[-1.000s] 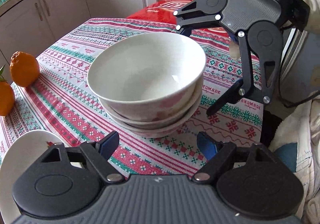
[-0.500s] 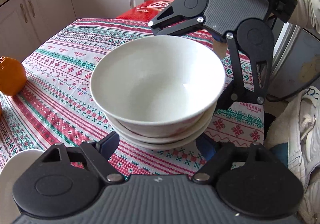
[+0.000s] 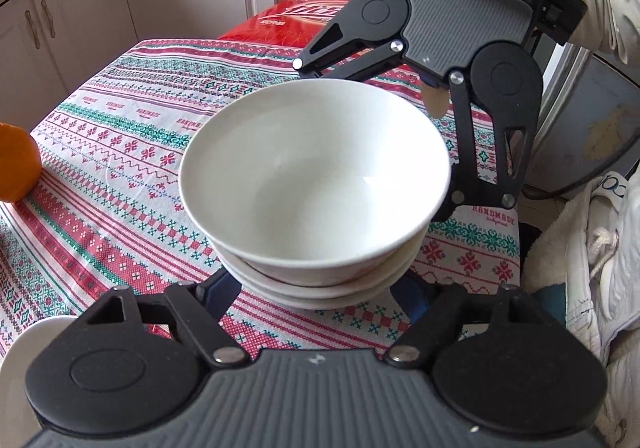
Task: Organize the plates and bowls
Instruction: 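Lift and carry the bowl stack with both grippers onto the plate stack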
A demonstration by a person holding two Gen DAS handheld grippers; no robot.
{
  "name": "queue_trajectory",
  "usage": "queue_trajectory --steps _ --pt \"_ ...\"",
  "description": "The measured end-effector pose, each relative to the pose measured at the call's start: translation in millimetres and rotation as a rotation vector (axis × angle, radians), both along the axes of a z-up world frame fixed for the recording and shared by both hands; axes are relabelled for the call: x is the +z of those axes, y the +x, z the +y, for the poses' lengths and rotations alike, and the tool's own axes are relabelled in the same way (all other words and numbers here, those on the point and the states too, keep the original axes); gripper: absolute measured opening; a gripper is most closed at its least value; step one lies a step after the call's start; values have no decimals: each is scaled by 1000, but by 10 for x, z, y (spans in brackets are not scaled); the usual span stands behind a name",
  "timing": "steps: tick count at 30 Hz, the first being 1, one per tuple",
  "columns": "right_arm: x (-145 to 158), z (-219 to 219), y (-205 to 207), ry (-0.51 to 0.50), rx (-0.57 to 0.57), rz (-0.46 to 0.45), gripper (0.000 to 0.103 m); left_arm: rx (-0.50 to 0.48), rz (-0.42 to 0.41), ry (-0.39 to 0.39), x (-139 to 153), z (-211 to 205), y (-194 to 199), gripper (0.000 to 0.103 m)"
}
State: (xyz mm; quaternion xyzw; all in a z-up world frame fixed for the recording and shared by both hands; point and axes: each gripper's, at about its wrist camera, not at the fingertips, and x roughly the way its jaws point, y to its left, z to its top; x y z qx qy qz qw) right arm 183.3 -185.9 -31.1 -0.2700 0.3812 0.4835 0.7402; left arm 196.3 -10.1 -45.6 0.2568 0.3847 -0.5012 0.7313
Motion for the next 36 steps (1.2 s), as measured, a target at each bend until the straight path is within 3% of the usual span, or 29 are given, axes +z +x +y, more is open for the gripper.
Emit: queue_trajectory --steps 15,26,36 --pt "63 -1 -42 -6 -39 24 84 -11 -39 -15 52 -1 -96 80" --pt "382 227 -196 -52 -9 -69 84 16 -102 -52 304 231 -242 80" --pt "619 794 -112 -53 91 -152 84 120 -192 -45 551 757 -318 80"
